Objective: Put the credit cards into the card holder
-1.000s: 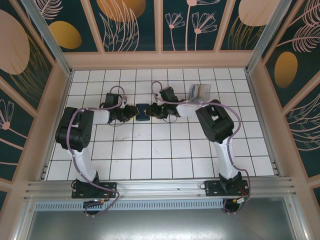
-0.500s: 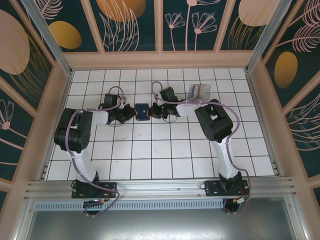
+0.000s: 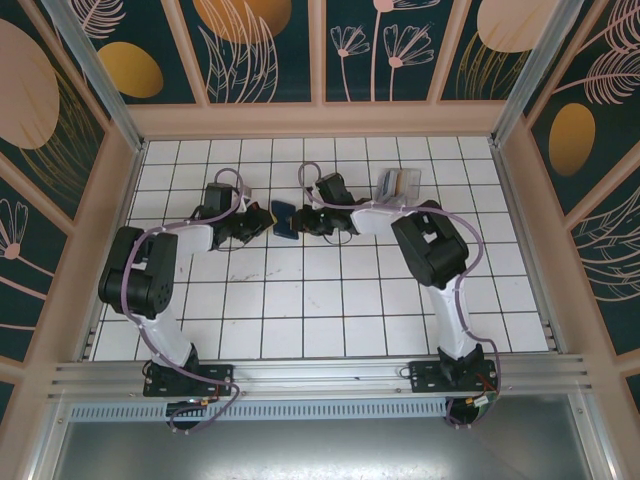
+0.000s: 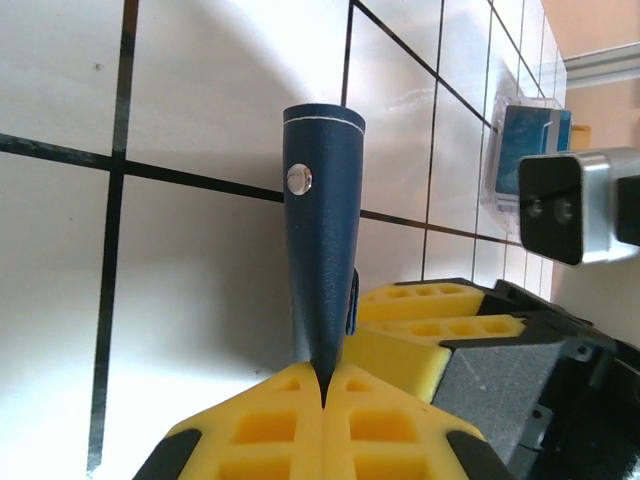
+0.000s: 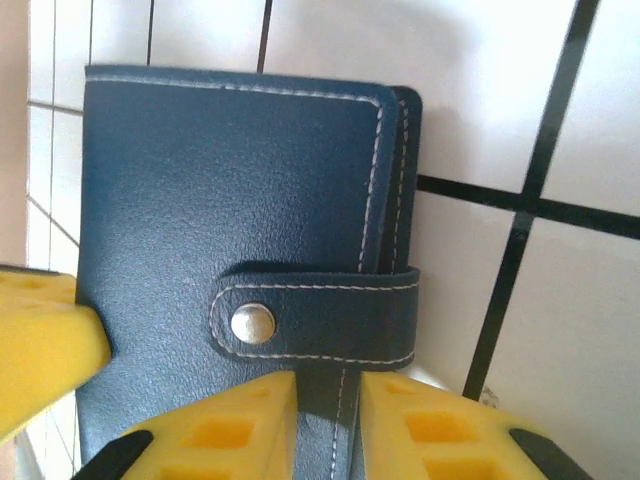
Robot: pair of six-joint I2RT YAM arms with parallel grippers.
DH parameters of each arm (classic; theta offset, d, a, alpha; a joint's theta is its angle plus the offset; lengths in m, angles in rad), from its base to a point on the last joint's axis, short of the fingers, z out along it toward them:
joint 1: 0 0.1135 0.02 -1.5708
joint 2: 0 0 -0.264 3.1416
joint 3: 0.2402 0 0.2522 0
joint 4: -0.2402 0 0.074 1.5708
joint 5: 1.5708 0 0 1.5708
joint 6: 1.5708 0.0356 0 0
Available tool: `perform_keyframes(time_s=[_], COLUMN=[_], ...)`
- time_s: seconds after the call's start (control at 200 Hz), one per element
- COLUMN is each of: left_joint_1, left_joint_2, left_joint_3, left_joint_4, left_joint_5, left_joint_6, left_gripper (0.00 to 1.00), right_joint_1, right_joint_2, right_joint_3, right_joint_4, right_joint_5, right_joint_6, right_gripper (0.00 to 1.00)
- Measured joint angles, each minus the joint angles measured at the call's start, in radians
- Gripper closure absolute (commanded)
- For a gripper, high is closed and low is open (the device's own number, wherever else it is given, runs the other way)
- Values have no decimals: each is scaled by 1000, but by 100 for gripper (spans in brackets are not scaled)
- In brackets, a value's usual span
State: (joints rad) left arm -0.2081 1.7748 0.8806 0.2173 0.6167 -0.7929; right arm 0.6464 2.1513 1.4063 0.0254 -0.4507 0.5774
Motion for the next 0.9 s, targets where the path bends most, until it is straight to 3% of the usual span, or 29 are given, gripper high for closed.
perform_keyframes(time_s=[0.34,0.646,0.901], left_joint_1=[-2,-2,-12], left_joint_2=[-24,-26,-26], left_joint_3=[26,35,28], left_joint_4=[-16,-43,-75], left_joint_5=[-28,-67,-129], left_joint_6=[-25,-32,-48], left_gripper=[100,100,100], right_joint_1=[58,83,87], right_joint_2=[-24,28,28], right_joint_3=[136,225,222], right_joint_4=[-165,-229,-235], right_joint_5=[218,303,358], right_joint_6=[-44,-48,-52], right_gripper=[62,49,50])
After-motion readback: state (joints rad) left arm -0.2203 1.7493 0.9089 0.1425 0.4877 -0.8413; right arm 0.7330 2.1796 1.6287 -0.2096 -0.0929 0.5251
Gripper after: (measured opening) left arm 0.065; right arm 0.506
